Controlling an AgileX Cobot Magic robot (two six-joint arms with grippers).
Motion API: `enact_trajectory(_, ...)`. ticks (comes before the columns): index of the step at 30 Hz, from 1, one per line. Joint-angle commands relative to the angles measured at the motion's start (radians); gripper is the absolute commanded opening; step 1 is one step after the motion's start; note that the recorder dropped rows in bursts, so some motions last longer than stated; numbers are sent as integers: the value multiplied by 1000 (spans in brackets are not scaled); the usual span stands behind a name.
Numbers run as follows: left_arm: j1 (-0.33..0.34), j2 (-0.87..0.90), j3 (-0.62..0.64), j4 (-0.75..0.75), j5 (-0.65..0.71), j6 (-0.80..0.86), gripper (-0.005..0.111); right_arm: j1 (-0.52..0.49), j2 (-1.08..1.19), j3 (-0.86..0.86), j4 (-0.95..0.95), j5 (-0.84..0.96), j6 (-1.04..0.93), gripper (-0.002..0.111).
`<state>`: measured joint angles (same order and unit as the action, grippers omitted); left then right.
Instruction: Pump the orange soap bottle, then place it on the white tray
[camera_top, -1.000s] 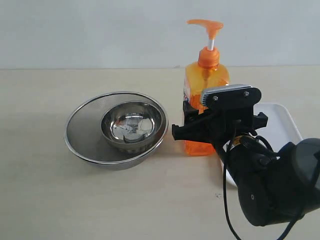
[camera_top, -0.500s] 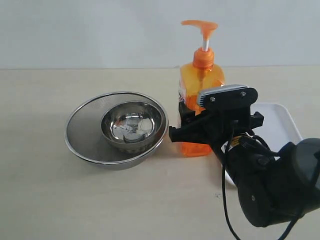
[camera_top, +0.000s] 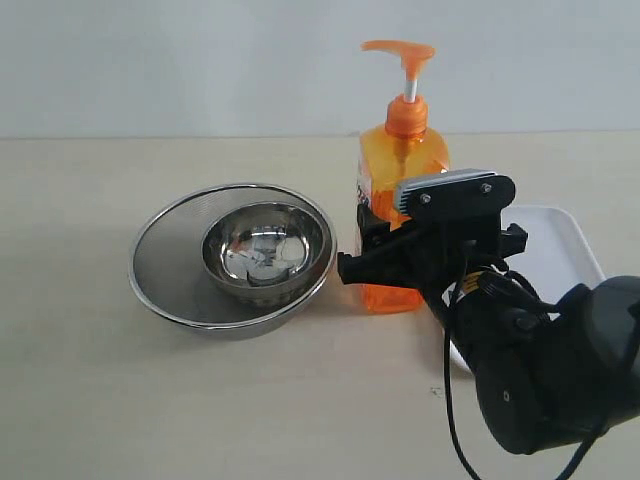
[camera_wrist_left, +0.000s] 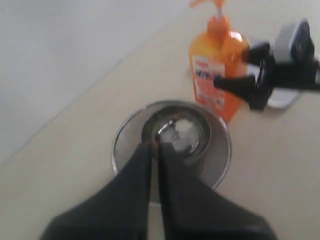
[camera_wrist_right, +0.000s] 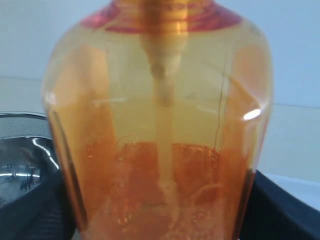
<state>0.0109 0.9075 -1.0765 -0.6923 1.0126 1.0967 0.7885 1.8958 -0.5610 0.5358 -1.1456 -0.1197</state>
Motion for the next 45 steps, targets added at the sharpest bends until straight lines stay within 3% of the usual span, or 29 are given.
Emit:
enact_trajectory(1,3,131,-40,-5,39,426,5,-2,1,0,-16,66,29,16)
enact_trajectory(7,-13,295,-54,-29,-75,696,5,-2,1,0,-19,69,29,16)
enact_trajectory(13,-123,450,-119,-30,-214,663,7,-2,1,0,-27,75,29,16)
enact_trajectory(15,-170,489,-163,-30,-233,614,16,-2,1,0,-27,75,29,16)
enact_trajectory(19,-250,554,-237,19,-249,609,52,-2,1,0,-33,84,27,16)
enact_trajectory(21,-272,574,-247,74,-265,609,60,-2,1,0,-50,93,21,16)
enact_trajectory(29,-361,623,-251,42,-381,652,60,-2,1,0,-80,91,-90,16)
enact_trajectory(33,-361,625,-251,36,-381,645,60,-2,-15,0,-10,78,-224,16)
enact_trajectory(45,-361,625,-251,3,-391,626,60,-2,-66,0,-3,121,-364,16)
